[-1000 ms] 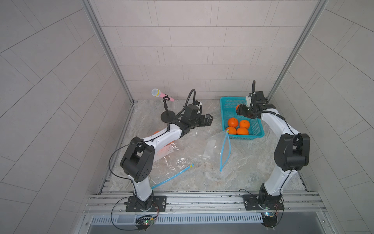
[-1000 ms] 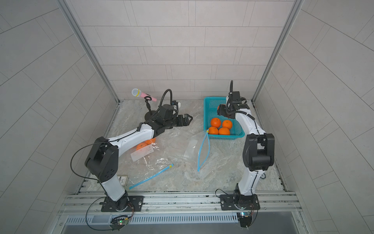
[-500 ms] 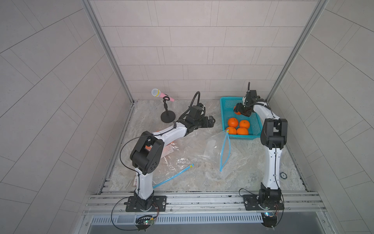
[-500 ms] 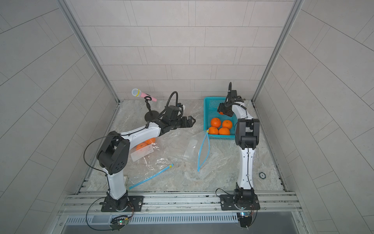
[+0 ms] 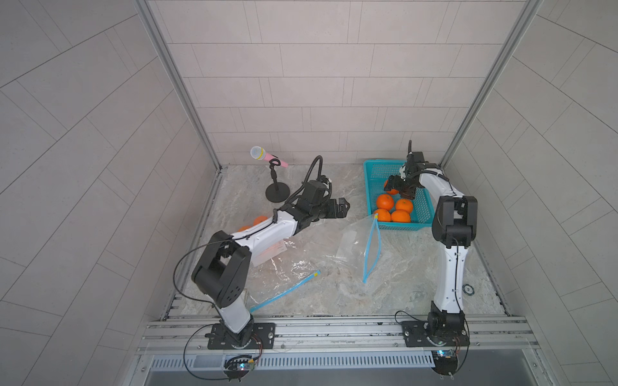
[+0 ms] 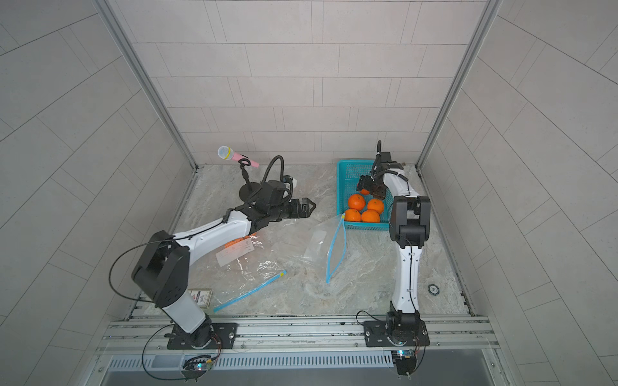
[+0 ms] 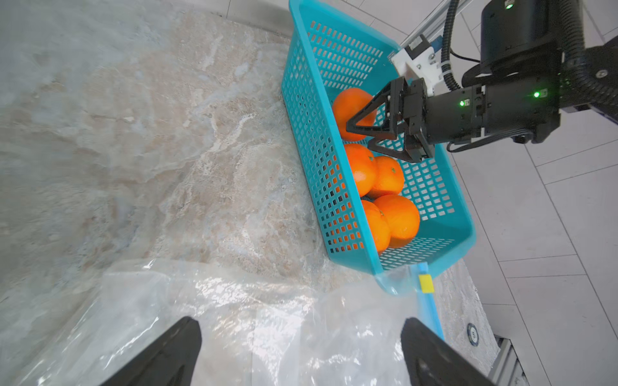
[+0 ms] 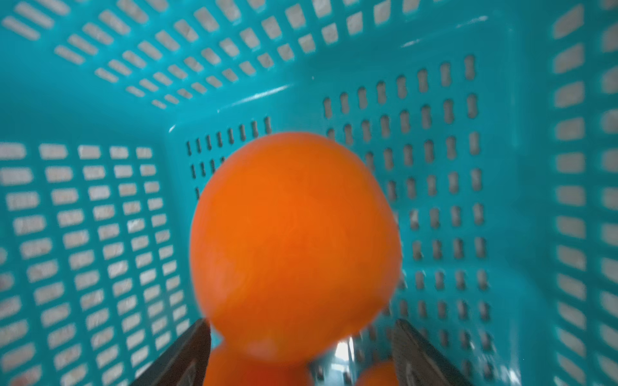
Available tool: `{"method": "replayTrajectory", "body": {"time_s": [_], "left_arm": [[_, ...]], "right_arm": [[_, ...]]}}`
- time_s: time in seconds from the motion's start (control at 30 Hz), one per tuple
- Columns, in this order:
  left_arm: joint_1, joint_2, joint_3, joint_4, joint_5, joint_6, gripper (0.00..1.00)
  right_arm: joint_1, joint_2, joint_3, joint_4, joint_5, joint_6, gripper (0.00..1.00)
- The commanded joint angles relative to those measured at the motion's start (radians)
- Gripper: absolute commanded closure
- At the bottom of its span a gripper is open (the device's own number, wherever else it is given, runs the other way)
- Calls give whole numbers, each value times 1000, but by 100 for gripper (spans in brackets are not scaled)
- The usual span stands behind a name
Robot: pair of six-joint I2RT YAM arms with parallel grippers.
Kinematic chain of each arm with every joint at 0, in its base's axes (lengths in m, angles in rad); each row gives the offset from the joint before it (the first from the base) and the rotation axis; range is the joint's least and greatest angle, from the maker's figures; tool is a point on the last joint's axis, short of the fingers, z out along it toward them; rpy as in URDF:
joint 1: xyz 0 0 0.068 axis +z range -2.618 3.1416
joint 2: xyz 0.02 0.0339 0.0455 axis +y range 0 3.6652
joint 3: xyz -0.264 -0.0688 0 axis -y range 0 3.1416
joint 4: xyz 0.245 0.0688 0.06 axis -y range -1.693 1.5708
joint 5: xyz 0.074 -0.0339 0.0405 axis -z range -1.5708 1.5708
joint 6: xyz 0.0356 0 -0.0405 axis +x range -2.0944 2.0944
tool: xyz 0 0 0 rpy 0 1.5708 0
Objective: Open the zip-top bag and take out the orange
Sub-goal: Place the orange in the basket, then adjust the zipper food storage bag at the center of the board.
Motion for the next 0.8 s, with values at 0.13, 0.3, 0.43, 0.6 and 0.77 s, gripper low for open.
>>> {"method": "replayTrajectory", "body": {"time_s": [0.13, 0.3, 0.43, 0.6, 0.77], "left_arm": [[-1, -295, -257, -180, -123, 20, 1], [3, -537, -481, -249, -257, -33, 2], [12, -755, -613, -299, -326, -68, 8], [13, -845, -622, -424, -312, -82, 9], [12, -796, -646, -415, -343, -95, 9]], "right_arm": [[127, -520, -348, 51, 73, 2, 10], [354, -844, -690, 157, 0, 30, 12], [604, -1046, -1023, 362, 112, 180, 16], [776, -1108, -1161, 379, 248, 224, 18], [779, -1031, -1256, 471, 303, 235, 18]]}}
